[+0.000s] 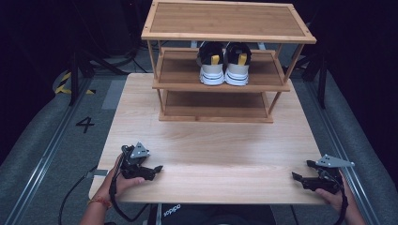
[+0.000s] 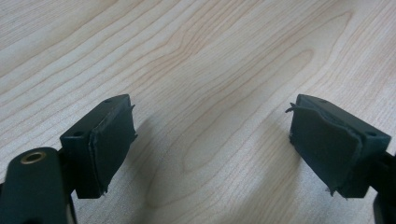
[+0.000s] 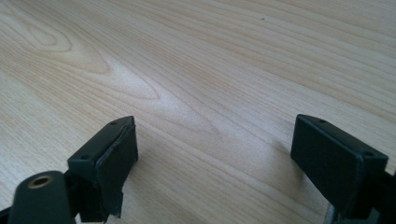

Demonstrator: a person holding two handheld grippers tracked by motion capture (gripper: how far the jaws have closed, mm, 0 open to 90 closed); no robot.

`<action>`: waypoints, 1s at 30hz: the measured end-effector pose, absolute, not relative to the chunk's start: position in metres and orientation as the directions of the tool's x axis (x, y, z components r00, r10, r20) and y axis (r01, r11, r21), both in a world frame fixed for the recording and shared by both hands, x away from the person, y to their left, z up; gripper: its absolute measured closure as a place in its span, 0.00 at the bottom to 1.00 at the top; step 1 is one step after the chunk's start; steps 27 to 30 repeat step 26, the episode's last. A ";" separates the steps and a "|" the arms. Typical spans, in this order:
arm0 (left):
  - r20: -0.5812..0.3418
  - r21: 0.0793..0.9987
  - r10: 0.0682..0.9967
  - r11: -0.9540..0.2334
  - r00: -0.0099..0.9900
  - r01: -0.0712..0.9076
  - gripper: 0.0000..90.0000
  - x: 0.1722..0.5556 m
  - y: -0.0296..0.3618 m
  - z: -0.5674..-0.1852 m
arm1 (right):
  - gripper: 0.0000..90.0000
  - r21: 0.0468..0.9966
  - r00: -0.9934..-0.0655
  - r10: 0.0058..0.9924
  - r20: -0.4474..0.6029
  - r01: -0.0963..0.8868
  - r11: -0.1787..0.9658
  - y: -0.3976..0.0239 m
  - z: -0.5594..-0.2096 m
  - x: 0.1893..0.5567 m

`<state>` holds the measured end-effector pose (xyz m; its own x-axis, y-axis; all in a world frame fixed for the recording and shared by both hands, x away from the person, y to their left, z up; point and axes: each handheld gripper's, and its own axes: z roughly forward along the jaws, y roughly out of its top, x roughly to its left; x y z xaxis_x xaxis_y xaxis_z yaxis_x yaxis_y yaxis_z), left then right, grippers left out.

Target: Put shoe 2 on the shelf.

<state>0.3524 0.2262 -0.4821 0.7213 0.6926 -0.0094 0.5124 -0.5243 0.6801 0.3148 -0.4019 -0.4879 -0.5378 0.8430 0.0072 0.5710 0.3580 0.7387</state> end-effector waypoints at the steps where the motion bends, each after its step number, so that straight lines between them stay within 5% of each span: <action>1: -0.009 0.680 0.693 -0.524 0.721 0.512 0.16 0.352 0.226 -0.482 | 0.17 0.739 -0.538 0.843 0.007 0.571 0.358 -0.402 -0.488 0.315; 30: -0.021 0.681 0.697 -0.515 0.717 0.520 0.16 0.355 0.226 -0.482 | 0.17 0.740 -0.538 0.843 0.005 0.569 0.359 -0.402 -0.488 0.315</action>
